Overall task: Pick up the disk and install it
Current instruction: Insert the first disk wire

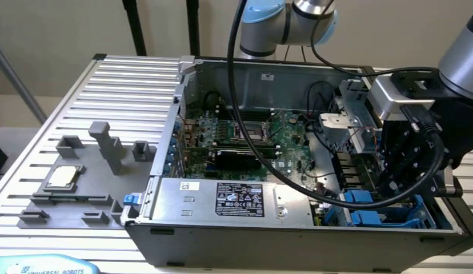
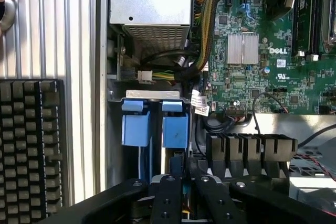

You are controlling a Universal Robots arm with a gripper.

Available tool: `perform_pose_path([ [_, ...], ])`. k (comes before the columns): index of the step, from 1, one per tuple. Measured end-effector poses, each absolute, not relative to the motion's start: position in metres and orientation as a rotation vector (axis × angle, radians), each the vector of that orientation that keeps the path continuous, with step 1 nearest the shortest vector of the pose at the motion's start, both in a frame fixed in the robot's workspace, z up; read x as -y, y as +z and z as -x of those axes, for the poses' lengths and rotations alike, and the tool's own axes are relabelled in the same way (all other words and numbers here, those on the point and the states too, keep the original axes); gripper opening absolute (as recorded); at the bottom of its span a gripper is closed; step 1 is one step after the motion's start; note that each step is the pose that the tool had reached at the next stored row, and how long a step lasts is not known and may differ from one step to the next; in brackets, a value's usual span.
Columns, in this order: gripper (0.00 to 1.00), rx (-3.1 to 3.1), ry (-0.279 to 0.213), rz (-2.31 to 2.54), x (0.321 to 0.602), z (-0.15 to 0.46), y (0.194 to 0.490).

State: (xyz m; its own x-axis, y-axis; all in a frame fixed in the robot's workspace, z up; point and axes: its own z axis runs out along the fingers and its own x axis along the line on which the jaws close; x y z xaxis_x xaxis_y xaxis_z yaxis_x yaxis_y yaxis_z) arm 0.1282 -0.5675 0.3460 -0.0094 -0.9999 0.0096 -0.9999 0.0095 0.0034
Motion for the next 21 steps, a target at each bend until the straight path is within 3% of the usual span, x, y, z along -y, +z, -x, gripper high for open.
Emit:
perform_pose_path([
  [21, 0.16, 2.226, 0.023, -2.219, 0.5675, -0.1282, 0.3401],
])
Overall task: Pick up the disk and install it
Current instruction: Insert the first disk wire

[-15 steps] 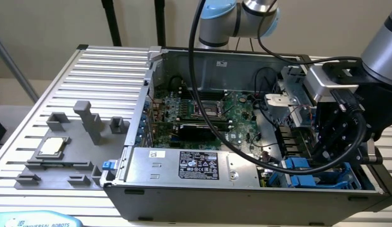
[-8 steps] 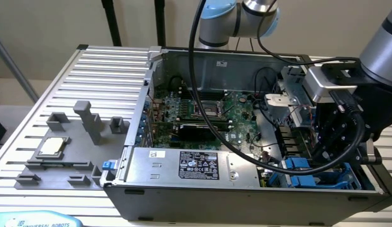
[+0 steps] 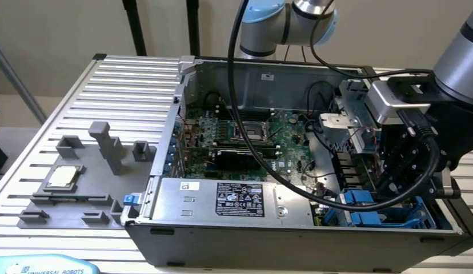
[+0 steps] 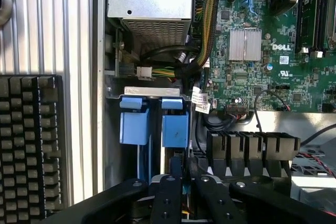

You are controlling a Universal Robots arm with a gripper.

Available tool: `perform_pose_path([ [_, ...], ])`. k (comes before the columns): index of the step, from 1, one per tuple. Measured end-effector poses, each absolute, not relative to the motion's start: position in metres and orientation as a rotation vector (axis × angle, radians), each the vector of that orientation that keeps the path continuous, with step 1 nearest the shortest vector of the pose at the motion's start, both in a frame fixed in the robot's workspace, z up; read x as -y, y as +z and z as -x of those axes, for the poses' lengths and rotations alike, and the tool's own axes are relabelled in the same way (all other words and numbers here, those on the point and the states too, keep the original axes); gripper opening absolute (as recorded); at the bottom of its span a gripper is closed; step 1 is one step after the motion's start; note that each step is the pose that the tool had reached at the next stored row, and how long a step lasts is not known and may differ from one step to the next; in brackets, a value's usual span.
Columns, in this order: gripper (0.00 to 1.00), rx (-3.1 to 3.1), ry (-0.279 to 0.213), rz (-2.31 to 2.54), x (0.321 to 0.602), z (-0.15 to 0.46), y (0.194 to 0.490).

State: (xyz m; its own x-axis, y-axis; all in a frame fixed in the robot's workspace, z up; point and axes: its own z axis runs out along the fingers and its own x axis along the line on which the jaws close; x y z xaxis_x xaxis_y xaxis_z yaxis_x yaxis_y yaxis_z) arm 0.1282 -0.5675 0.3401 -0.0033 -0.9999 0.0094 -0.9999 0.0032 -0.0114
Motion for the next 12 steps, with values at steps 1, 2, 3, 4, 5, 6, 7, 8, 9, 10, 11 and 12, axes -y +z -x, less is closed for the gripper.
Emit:
perform_pose_path([
  [1, 0.16, -2.224, -0.023, 2.217, 0.5675, -0.1282, 0.3404],
  [2, 0.16, -2.224, -0.023, 2.217, 0.5675, -0.1282, 0.3407],
  [3, 0.16, -2.224, -0.023, 2.217, 0.5675, -0.1282, 0.3411],
  [4, 0.16, -2.224, -0.023, 2.217, 0.5675, -0.1282, 0.3413],
  [5, 0.16, -2.224, -0.023, 2.217, 0.5676, -0.1282, 0.3415],
  [6, 0.16, -2.224, -0.023, 2.217, 0.5677, -0.1282, 0.3418],
  [7, 0.16, -2.224, -0.023, 2.217, 0.5677, -0.1282, 0.3419],
  [8, 0.16, -2.224, -0.023, 2.217, 0.5679, -0.1282, 0.3419],
  [9, 0.16, -2.224, -0.023, 2.217, 0.568, -0.1282, 0.3419],
  [10, 0.16, -2.224, -0.023, 2.217, 0.5682, -0.1282, 0.3419],
  [11, 0.16, -2.224, -0.023, 2.217, 0.5684, -0.1282, 0.3419],
  [12, 0.16, -2.224, -0.023, 2.217, 0.5685, -0.1282, 0.3419],
])
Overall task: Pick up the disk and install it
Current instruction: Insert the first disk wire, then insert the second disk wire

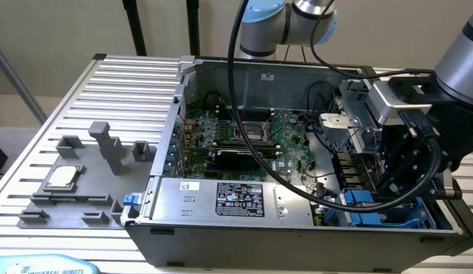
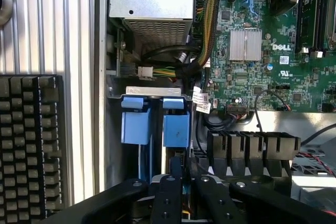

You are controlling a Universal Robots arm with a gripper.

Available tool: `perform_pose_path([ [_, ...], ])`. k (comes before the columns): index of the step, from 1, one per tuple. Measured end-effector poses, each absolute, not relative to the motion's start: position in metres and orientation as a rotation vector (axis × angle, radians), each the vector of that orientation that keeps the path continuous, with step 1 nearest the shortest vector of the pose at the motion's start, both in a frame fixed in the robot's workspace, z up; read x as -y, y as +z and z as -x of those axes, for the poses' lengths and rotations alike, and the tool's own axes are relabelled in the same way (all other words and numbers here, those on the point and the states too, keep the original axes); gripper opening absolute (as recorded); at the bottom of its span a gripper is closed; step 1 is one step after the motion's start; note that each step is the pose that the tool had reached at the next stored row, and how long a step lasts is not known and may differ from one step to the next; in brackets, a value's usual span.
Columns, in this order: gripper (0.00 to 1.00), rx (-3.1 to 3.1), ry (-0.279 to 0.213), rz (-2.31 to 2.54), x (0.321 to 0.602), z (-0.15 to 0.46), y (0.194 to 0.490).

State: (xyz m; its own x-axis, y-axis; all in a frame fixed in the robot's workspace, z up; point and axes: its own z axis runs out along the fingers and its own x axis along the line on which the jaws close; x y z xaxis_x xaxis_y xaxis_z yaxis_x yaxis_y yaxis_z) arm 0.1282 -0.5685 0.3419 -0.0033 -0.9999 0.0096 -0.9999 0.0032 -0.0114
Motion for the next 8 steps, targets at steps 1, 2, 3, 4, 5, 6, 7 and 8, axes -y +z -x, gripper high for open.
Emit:
perform_pose_path([
  [1, 0.16, -2.224, -0.023, 2.217, 0.5687, -0.1282, 0.3419],
  [2, 0.16, -2.224, -0.023, 2.217, 0.5689, -0.1282, 0.3419],
  [3, 0.16, -2.224, -0.023, 2.217, 0.569, -0.1282, 0.3419],
  [4, 0.16, -2.224, -0.023, 2.217, 0.5692, -0.1282, 0.3419],
  [5, 0.16, -2.224, -0.023, 2.217, 0.5693, -0.1282, 0.342],
  [6, 0.16, -2.224, -0.023, 2.217, 0.5695, -0.1282, 0.3421],
  [7, 0.16, -2.224, -0.023, 2.217, 0.5696, -0.1282, 0.3421],
  [8, 0.16, -2.224, -0.023, 2.217, 0.5697, -0.1282, 0.3421],
])
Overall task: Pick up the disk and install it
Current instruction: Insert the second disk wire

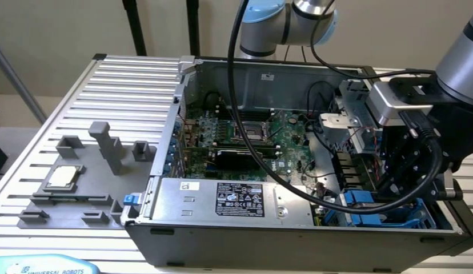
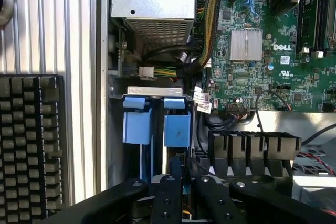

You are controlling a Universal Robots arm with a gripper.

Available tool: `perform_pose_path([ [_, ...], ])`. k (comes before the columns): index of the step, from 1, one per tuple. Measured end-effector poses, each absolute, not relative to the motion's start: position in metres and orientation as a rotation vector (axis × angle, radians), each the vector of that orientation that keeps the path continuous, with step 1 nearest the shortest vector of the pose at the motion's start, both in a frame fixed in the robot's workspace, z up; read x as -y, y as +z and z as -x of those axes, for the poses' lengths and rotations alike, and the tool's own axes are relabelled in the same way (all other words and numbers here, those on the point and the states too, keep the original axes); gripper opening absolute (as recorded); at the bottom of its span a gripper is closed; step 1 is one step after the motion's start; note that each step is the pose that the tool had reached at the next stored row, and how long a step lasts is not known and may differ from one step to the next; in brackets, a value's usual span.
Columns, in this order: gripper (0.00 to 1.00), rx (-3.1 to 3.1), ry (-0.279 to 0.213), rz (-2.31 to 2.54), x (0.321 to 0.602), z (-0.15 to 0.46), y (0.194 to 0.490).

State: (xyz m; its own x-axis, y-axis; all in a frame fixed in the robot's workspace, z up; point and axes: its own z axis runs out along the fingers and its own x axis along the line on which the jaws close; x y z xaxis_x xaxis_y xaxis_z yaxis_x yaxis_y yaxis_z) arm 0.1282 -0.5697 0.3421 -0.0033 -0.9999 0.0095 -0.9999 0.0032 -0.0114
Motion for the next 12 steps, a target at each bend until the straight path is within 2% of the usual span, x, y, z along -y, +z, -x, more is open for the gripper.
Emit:
perform_pose_path([
  [12, 0.16, -2.224, -0.023, 2.217, 0.5703, -0.1282, 0.3435],
])
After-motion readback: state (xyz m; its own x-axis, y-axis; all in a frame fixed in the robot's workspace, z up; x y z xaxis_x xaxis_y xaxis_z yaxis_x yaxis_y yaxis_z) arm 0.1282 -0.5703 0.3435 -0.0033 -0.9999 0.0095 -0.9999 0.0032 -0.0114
